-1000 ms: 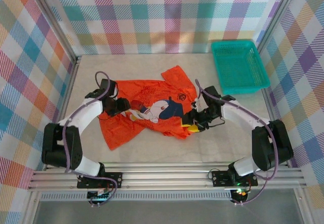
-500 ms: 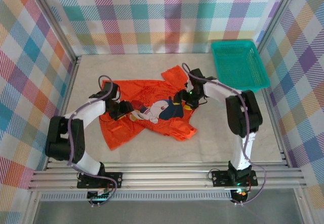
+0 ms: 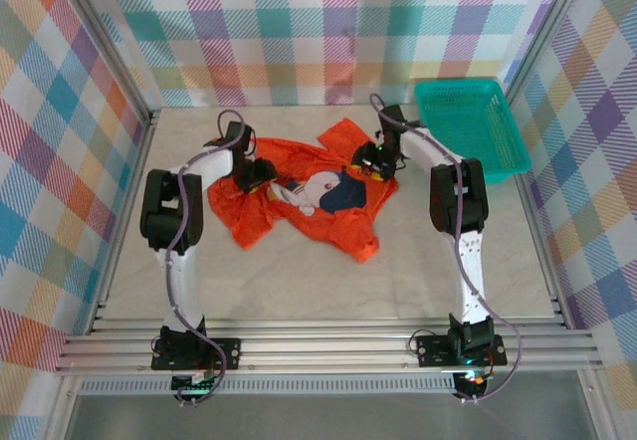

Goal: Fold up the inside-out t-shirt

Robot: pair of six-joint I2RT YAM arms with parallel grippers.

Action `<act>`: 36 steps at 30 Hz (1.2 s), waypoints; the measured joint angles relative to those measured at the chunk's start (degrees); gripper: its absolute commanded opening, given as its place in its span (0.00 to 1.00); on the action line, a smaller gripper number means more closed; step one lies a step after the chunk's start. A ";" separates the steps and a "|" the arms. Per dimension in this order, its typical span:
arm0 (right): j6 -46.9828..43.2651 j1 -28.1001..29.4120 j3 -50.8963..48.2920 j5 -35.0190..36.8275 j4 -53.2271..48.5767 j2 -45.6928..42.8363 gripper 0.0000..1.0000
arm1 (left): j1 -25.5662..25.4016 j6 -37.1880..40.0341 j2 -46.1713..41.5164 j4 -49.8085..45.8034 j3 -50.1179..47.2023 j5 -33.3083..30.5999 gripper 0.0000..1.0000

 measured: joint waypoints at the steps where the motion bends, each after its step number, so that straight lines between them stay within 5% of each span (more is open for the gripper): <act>1: -0.35 -0.66 3.80 0.94 -1.49 1.95 0.64 | 0.02 0.24 1.51 -0.39 2.49 -0.15 0.56; 6: -2.16 -2.91 23.10 4.87 -10.23 10.25 0.64 | 0.24 2.64 3.65 -3.76 8.15 -1.97 0.61; 11: -2.89 -2.21 26.58 5.07 -14.60 7.26 0.64 | 0.37 3.58 -7.15 -5.38 -0.09 -4.13 0.56; 17: -3.45 2.05 8.35 3.26 -11.56 -9.68 0.64 | 0.37 0.66 -34.45 -2.99 -23.32 -4.50 0.51; 20: -3.37 4.17 -3.37 2.08 -8.20 -19.30 0.64 | 0.37 -3.15 -40.96 0.68 -35.08 -3.13 0.51; 26: -2.91 4.81 -20.85 1.62 -3.52 -31.36 0.64 | 0.37 -13.81 -40.19 5.29 -48.30 -2.08 0.49; 36: -2.43 4.52 -36.83 2.21 -1.62 -42.80 0.63 | 0.33 -22.84 -40.17 12.98 -48.92 -7.54 0.39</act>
